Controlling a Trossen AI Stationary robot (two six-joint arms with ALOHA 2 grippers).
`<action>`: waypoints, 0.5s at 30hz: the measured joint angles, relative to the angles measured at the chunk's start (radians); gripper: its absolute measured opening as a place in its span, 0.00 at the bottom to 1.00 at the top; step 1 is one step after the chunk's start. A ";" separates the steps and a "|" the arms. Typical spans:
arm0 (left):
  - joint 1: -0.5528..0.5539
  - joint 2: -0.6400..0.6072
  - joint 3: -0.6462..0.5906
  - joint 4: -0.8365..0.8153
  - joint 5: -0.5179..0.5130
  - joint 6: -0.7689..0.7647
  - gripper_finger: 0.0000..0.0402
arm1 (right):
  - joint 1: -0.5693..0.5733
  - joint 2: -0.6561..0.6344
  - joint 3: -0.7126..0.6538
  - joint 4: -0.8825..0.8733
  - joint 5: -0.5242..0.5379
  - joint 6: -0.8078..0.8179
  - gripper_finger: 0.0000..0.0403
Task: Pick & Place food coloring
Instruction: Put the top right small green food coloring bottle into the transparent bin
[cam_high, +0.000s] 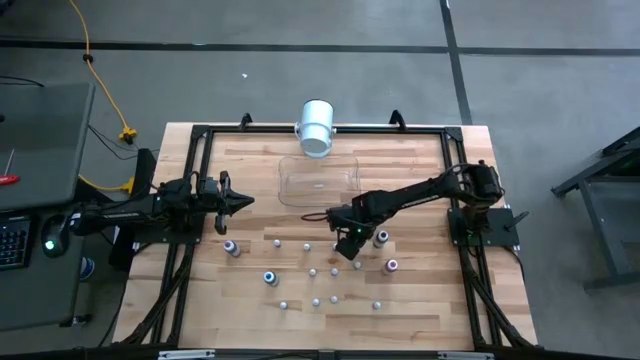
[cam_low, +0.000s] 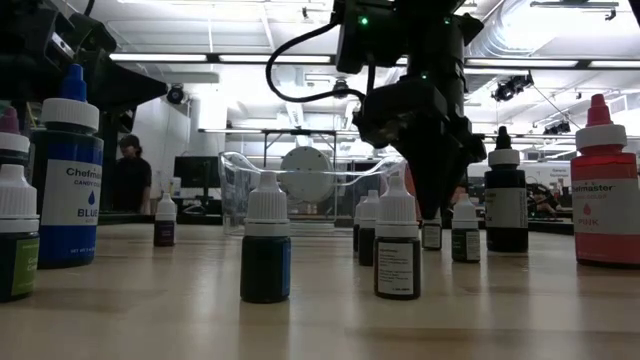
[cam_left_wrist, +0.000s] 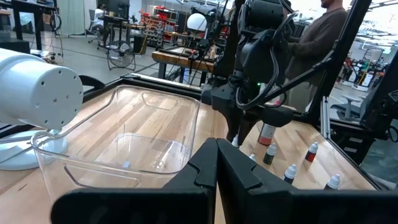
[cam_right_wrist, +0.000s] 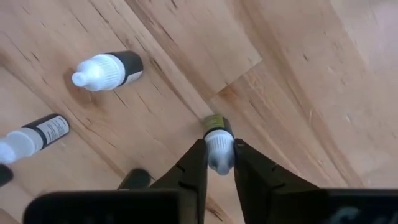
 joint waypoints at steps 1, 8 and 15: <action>0.000 0.000 0.000 0.000 0.000 0.000 0.00 | 0.000 0.000 0.001 0.000 -0.003 0.000 0.13; 0.000 0.000 0.000 0.000 0.000 0.000 0.00 | 0.001 -0.028 0.002 -0.009 -0.022 0.005 0.13; 0.000 0.000 0.000 0.000 0.000 0.000 0.00 | 0.001 -0.100 0.002 -0.026 -0.028 0.023 0.13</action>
